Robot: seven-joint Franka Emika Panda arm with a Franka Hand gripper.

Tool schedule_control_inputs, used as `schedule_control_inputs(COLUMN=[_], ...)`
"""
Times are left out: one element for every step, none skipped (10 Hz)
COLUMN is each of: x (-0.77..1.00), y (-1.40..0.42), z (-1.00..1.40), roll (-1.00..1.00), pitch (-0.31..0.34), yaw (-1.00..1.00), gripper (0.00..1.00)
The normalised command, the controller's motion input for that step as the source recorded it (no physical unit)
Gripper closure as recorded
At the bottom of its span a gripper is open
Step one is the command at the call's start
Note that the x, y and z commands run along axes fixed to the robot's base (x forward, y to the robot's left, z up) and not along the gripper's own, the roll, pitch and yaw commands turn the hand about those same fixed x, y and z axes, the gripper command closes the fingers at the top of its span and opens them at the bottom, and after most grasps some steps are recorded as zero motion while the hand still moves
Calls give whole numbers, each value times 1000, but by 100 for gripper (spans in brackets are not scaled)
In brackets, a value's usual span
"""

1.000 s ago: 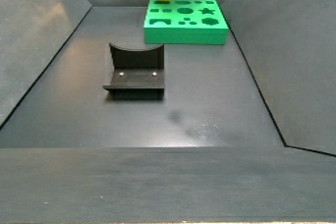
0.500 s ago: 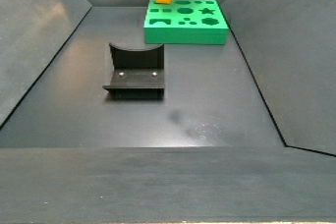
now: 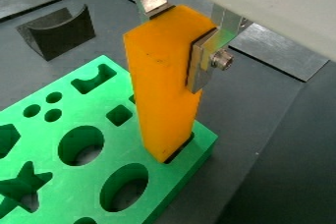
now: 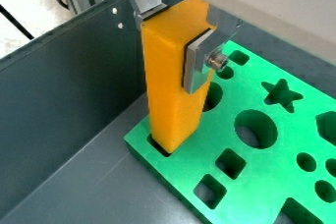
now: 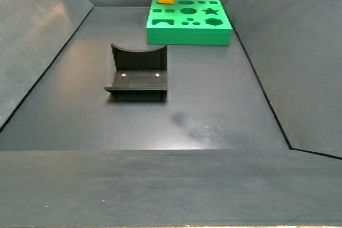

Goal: Pick up the rectangle object. Move up. Move to above the board. Insert the rectangle object.
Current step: Insert the rectangle object.

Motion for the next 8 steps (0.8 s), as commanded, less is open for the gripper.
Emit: schedule_control_inputs(x=[31,0,51,131,111,166,214,134], y=[0,-20,-54,-109,-117,-83,-14,0], z=[0,0,-6,-31,0,-26,-49,-46], roll=[-1,0,0,13,0,3,21,31], pitch=[0,0,3,7,3,11,19,11], yaw=[9,0,0,0,0,0,0,0], gripper=[100,100,100,100,100,100,100,100])
